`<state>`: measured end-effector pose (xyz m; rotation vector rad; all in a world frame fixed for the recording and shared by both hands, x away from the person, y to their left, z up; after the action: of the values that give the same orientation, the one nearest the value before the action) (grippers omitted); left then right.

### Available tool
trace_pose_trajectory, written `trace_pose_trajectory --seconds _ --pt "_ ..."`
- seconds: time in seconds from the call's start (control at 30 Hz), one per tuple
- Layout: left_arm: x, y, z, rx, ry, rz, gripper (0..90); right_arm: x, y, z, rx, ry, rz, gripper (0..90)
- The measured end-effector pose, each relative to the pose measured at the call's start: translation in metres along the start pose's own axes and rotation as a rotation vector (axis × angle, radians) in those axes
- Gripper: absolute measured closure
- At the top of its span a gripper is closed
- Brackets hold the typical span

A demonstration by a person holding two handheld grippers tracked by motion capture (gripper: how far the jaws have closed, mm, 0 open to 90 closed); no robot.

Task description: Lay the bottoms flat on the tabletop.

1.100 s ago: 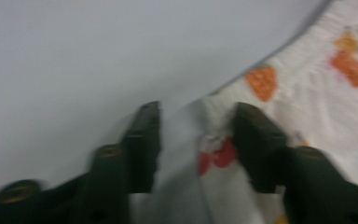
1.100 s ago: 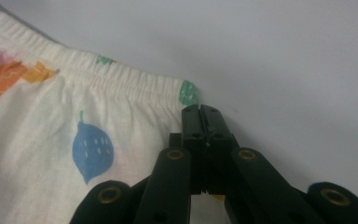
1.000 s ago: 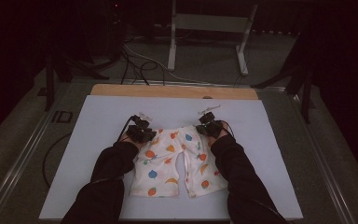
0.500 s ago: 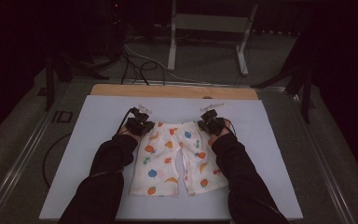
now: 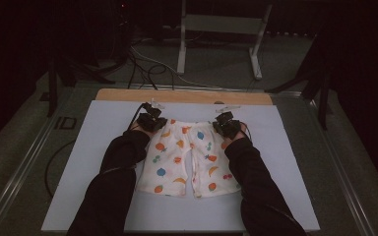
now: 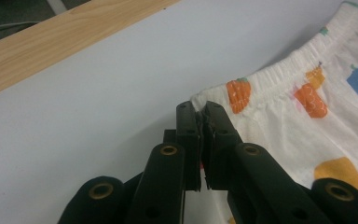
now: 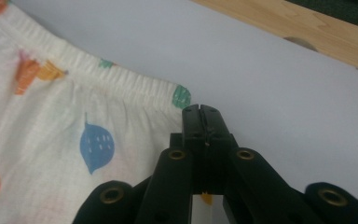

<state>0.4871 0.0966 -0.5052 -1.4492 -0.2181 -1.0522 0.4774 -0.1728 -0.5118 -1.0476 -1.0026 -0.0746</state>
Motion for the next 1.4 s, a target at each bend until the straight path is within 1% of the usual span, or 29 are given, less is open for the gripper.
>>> trace_pose_trajectory --seconds 0.03,0.1,0.13,0.23,0.27,0.33,0.37,0.43,0.5,0.57,0.6,0.63,0.67,0.7,0.77,0.8,0.9,0.97,1.03,1.07,1.13,1.17,1.2,1.23,1.27,1.3,1.33,1.37,1.4 --pt "0.0 0.002 0.001 0.002 -0.007 0.003 87.6 0.001 0.0 -0.001 -0.007 -0.004 0.001 90.0" --pt "0.0 0.002 0.001 0.002 -0.007 0.003 87.6 0.003 0.001 -0.001 -0.005 -0.005 0.0 90.0" --pt "0.003 0.008 0.002 0.014 -0.018 0.008 87.5 0.006 0.003 -0.002 -0.014 -0.003 -0.004 90.0" --pt "0.005 0.012 0.002 0.02 -0.018 0.008 87.5 0.008 0.006 -0.006 -0.031 -0.005 -0.002 90.0" --pt "0.005 0.013 0.002 0.016 -0.022 0.009 87.5 0.009 0.007 -0.007 -0.031 0.001 -0.002 90.0" --pt "0.005 0.016 0.001 0.022 -0.016 0.014 87.4 0.01 0.009 -0.009 -0.043 0.013 -0.005 90.0" --pt "0.006 0.016 0.0 0.023 -0.017 0.01 87.4 0.011 0.01 -0.012 -0.048 0.007 -0.009 90.0" --pt "0.008 0.017 -0.001 0.023 -0.017 0.003 87.4 0.011 0.011 -0.013 -0.057 0.021 -0.014 90.0" --pt "0.009 0.019 -0.001 0.037 -0.009 0.005 87.3 0.012 0.012 -0.014 -0.069 0.02 -0.018 90.0" --pt "0.01 0.019 0.002 0.041 -0.026 -0.002 87.3 0.013 0.012 -0.013 -0.081 0.004 -0.021 90.0" --pt "0.011 0.02 0.004 0.048 -0.029 -0.003 87.4 0.014 0.012 -0.014 -0.076 -0.001 -0.017 90.0" --pt "0.011 0.02 0.005 0.047 -0.04 -0.004 87.3 0.015 0.013 -0.014 -0.07 -0.003 -0.017 90.0" --pt "0.012 0.02 0.005 0.05 -0.042 0.001 87.3 0.016 0.014 -0.014 -0.076 -0.004 -0.02 90.0" --pt "0.012 0.02 0.005 0.059 -0.037 0.002 87.2 0.018 0.015 -0.014 -0.073 -0.004 -0.019 90.0" --pt "0.012 0.021 0.006 0.062 -0.035 0.003 87.2 0.02 0.016 -0.013 -0.077 0.002 -0.025 90.0" --pt "0.011 0.021 0.006 0.066 -0.036 0.003 87.2 0.02 0.017 -0.014 -0.075 0.001 -0.018 90.0" --pt "0.011 0.022 0.006 0.068 -0.034 0.003 87.2 0.022 0.019 -0.013 -0.083 0.012 -0.028 90.0" --pt "0.012 0.022 0.006 0.062 -0.044 0.0 87.2 0.021 0.019 -0.013 -0.083 0.02 -0.024 90.0" --pt "0.012 0.022 0.005 0.06 -0.031 0.001 86.8 0.021 0.02 -0.014 -0.095 0.016 -0.013 90.0" --pt "0.012 0.022 0.004 0.062 -0.029 0.0 86.5 0.02 0.02 -0.015 -0.093 0.021 -0.015 90.0" --pt "0.013 0.021 0.005 0.067 -0.04 -0.011 86.3 0.02 0.02 -0.015 -0.087 0.031 -0.015 90.0" --pt "0.014 0.021 0.005 0.066 -0.043 -0.009 86.0 0.02 0.02 -0.015 -0.084 0.027 -0.018 90.0" --pt "0.014 0.022 0.005 0.066 -0.038 -0.003 85.5 0.02 0.021 -0.014 -0.08 0.022 -0.006 90.0" --pt "0.014 0.021 0.005 0.067 -0.036 0.0 84.3 0.02 0.022 -0.014 -0.081 0.014 0.0 89.9" --pt "0.014 0.021 0.005 0.066 -0.046 0.0 80.6 0.019 0.022 -0.014 -0.074 0.019 0.003 88.7" --pt "0.014 0.021 0.005 0.086 -0.063 0.004 72.0 0.019 0.021 -0.014 -0.071 0.025 -0.008 84.3" --pt "0.014 0.02 0.007 0.107 -0.071 0.01 63.3 0.019 0.021 -0.015 -0.056 0.038 -0.017 76.1" --pt "0.015 0.019 0.007 0.098 -0.084 0.013 57.9 0.019 0.022 -0.015 -0.037 0.047 -0.018 67.5" --pt "0.015 0.018 0.007 0.088 -0.097 0.022 50.7 0.019 0.021 -0.015 -0.037 0.046 -0.022 61.5"
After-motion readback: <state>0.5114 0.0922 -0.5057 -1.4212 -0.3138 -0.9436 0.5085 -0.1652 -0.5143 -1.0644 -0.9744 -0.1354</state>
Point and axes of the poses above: each handheld gripper's, and its own axes: y roughly forward along the jaws, x roughly out of its top, z roughly to its left, the point moved 3 cm from there along y, roughly forward along the jaws, and after that the axes turned 14 degrees about x, right-handed, at the moved point
